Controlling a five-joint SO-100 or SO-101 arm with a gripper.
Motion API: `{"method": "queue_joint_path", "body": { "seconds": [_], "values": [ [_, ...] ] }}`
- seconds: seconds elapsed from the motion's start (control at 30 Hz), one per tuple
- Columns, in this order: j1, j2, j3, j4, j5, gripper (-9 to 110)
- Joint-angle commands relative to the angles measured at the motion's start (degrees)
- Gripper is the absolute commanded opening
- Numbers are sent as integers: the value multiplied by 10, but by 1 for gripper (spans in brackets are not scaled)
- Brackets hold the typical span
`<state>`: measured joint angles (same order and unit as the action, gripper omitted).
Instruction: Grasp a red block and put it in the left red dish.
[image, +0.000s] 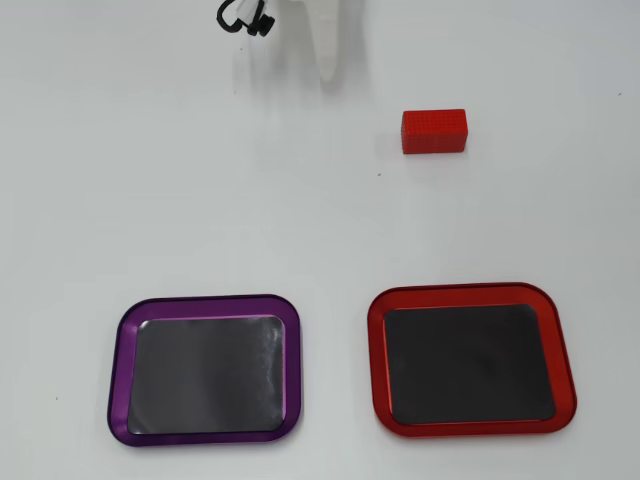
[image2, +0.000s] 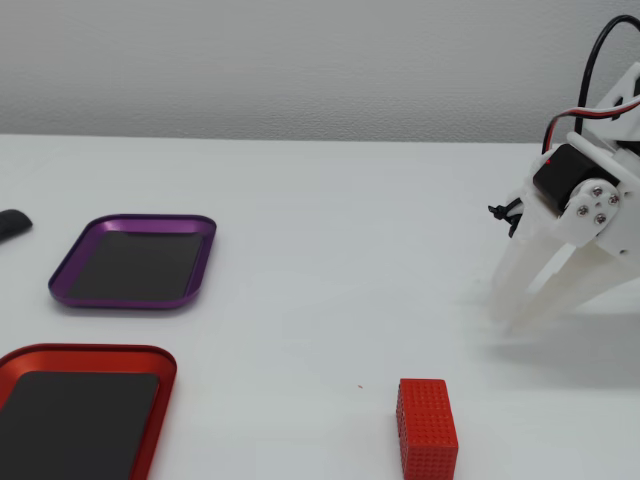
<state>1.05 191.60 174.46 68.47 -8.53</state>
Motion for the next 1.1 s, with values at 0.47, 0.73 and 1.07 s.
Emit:
{"method": "queue_joint_path", "body": {
  "seconds": [0.47,0.73,1.07],
  "values": [
    [6,62,-29,-129,64,0],
    [6,-142,-189,-90,115,6],
    [-28,-655,-597,75,162,19]
  ]
}}
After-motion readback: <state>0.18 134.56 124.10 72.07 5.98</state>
